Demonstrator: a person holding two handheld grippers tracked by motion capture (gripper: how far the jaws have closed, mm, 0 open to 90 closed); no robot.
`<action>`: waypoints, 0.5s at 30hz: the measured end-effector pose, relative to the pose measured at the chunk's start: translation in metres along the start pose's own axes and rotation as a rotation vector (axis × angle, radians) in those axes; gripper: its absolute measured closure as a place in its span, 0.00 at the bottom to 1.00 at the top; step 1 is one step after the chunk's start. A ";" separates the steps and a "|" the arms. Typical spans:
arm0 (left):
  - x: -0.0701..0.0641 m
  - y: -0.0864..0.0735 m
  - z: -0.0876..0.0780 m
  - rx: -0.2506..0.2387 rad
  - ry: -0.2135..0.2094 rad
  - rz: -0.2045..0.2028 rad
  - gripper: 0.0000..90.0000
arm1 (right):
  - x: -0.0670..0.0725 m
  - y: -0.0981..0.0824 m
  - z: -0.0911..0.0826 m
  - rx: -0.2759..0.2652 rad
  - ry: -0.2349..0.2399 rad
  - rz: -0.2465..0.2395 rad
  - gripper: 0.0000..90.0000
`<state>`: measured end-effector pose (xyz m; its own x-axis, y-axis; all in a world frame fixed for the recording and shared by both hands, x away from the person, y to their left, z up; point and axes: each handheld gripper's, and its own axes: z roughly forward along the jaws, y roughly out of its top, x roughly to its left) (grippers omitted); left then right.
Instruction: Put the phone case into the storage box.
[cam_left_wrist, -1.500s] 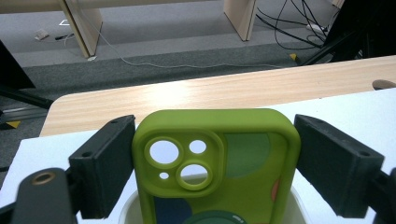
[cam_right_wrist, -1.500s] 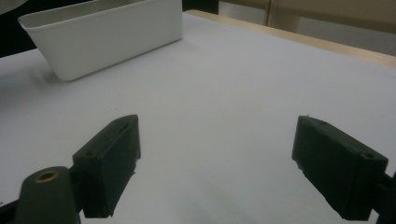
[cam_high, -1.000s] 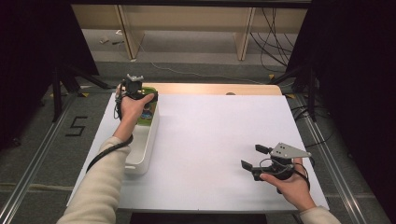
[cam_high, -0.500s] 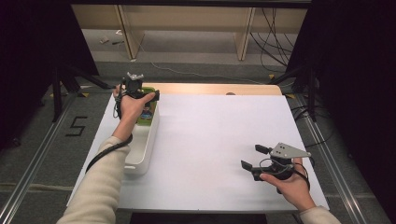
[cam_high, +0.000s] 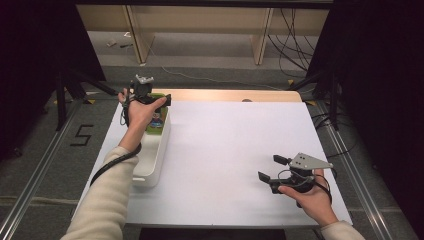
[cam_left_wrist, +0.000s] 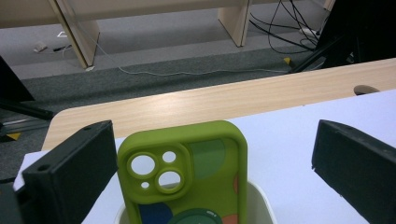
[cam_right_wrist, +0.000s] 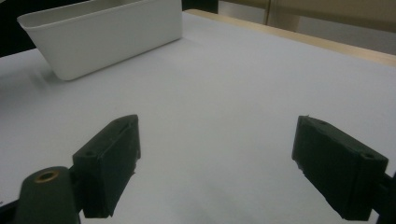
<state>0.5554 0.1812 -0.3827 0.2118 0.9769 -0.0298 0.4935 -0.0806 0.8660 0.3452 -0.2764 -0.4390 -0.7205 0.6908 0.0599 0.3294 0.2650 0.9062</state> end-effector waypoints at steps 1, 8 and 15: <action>0.000 0.000 -0.001 0.000 -0.001 0.001 0.00 | 0.000 0.000 0.000 0.000 0.000 0.000 0.18; -0.001 0.001 -0.009 -0.004 -0.017 -0.001 0.00 | 0.000 0.000 0.000 0.000 -0.001 0.002 0.18; -0.005 -0.001 -0.017 -0.025 -0.033 0.003 0.00 | 0.000 0.000 -0.001 -0.001 -0.002 0.003 0.18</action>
<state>0.5395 0.1794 -0.3752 0.2413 0.9695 -0.0429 0.4713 -0.0784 0.8785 0.3450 -0.2771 -0.4386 -0.7182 0.6930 0.0623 0.3315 0.2621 0.9063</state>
